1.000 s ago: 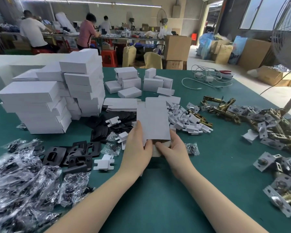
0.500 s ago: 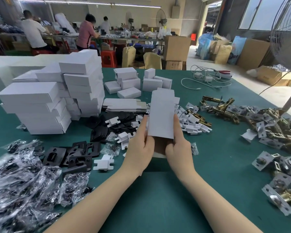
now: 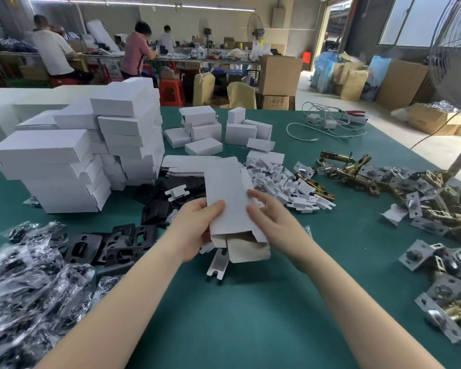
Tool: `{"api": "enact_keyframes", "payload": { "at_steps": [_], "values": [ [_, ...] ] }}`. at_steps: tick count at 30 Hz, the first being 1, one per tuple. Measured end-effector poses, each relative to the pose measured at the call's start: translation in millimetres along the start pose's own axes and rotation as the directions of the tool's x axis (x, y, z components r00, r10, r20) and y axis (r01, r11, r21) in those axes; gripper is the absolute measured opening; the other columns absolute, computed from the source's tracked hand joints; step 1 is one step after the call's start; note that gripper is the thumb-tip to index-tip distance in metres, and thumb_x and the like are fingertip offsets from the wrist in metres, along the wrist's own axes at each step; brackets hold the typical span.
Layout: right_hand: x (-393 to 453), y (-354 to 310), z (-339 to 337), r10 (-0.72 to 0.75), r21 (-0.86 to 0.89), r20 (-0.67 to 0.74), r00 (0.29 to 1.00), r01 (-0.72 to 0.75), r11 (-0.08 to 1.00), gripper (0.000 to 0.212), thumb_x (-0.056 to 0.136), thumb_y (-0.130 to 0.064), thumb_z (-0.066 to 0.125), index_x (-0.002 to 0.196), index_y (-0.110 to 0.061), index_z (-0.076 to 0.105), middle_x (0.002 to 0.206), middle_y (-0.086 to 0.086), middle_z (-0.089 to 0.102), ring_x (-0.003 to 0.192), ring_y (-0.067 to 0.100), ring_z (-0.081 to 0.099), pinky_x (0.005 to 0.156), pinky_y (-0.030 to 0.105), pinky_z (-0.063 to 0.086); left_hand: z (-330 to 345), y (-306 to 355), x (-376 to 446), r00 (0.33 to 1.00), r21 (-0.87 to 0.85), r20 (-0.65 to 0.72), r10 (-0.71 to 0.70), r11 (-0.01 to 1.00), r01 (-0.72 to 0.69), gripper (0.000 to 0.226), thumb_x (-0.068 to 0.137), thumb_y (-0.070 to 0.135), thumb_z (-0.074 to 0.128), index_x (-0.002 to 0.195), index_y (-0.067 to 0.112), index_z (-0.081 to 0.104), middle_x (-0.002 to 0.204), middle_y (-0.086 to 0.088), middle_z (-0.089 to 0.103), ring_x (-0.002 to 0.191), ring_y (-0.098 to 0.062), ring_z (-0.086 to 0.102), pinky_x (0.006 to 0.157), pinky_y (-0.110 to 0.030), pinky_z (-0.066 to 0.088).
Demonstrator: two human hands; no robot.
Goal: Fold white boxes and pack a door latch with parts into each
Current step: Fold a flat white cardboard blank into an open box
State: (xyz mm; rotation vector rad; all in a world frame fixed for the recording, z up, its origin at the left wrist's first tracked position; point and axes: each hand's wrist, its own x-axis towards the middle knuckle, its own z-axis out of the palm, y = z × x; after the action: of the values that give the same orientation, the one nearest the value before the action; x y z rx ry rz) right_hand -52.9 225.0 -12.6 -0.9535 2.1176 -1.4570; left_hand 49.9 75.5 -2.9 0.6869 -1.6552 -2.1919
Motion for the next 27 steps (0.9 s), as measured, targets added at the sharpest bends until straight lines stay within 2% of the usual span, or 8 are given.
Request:
{"api": "enact_keyframes", "payload": {
  "at_steps": [2,4,11,14,17,19,22,27],
  "values": [
    [4,-1,2,0.023,0.051,-0.256,0.966,-0.01,0.999,0.019,0.094,-0.054,0.051,0.106,-0.039,0.053,0.084,-0.013,0.065,0.072,-0.009,0.06,0.055,0.009,0.04,5,-1,-3,0.995,0.026,0.097,-0.021,0.999,0.019,0.013,0.098,0.012,0.056,0.103,0.01,0.067,0.091,-0.003,0.076,0.075,-0.015,0.072,0.059,-0.028,0.058],
    [8,3,2,-0.018,0.008,-0.36,0.933,0.022,1.0,0.024,0.099,-0.045,0.048,0.082,-0.029,0.051,0.07,-0.012,0.056,0.058,-0.007,0.052,0.05,0.009,0.036,13,-4,-6,0.988,0.025,0.151,-0.026,0.999,0.022,0.012,0.097,0.008,0.056,0.1,0.01,0.067,0.09,-0.002,0.075,0.076,-0.014,0.072,0.062,-0.027,0.058],
    [9,11,1,-0.051,-0.031,-0.408,0.912,0.042,0.999,0.026,0.101,-0.034,0.049,0.095,-0.01,0.056,0.095,0.012,0.064,0.075,0.014,0.051,0.058,0.012,0.037,24,-15,-6,0.995,0.005,0.088,0.054,0.998,-0.055,0.02,0.098,0.006,0.055,0.116,0.008,0.064,0.102,-0.008,0.074,0.083,-0.015,0.072,0.07,-0.026,0.058],
    [9,10,4,-0.004,0.081,-0.302,0.953,0.03,0.996,0.046,0.1,-0.04,0.048,0.141,-0.019,0.042,0.133,0.002,0.058,0.112,0.012,0.056,0.094,0.029,0.047,19,-14,-2,0.984,0.158,-0.063,0.166,0.975,-0.155,0.03,0.096,0.018,0.061,0.124,0.025,0.052,0.098,-0.005,0.072,0.08,-0.008,0.072,0.066,-0.022,0.055],
    [5,5,4,-0.13,-0.044,-0.212,0.969,0.124,0.991,0.075,0.091,-0.044,0.061,0.149,-0.05,0.013,0.159,-0.011,0.015,0.14,-0.002,0.026,0.111,0.033,0.034,8,-9,3,0.965,0.174,-0.192,0.18,0.974,-0.147,0.039,0.096,0.028,0.062,0.13,0.035,0.045,0.099,-0.001,0.069,0.079,-0.009,0.071,0.059,-0.025,0.054],
    [1,1,1,-0.22,-0.132,-0.101,0.97,0.206,0.97,0.062,0.088,-0.047,0.065,0.135,-0.062,0.028,0.158,-0.019,0.004,0.143,0.002,0.024,0.109,0.035,0.038,2,-2,5,0.972,0.058,-0.2,0.121,0.992,-0.111,0.033,0.097,0.025,0.059,0.127,0.031,0.049,0.102,0.0,0.069,0.076,-0.012,0.071,0.058,-0.029,0.055],
    [-2,-1,-4,-0.239,-0.064,0.024,0.971,0.24,0.969,0.029,0.091,-0.039,0.064,0.116,-0.053,0.058,0.153,-0.018,0.027,0.134,0.011,0.042,0.097,0.03,0.049,-3,8,3,0.995,-0.059,-0.073,0.066,0.996,-0.07,0.031,0.098,0.019,0.057,0.129,0.024,0.057,0.097,0.004,0.074,0.07,-0.014,0.071,0.055,-0.025,0.054],
    [-2,-8,-11,-0.108,0.412,0.073,0.991,0.069,0.909,0.025,0.098,-0.023,0.052,0.117,-0.026,0.068,0.147,-0.008,0.047,0.099,0.013,0.062,0.078,0.03,0.053,-22,23,-1,0.959,-0.05,0.28,0.032,0.999,-0.019,0.048,0.096,0.016,0.06,0.141,0.025,0.049,0.129,-0.004,0.062,0.085,-0.019,0.064,0.076,-0.034,0.057]
  ]
}}
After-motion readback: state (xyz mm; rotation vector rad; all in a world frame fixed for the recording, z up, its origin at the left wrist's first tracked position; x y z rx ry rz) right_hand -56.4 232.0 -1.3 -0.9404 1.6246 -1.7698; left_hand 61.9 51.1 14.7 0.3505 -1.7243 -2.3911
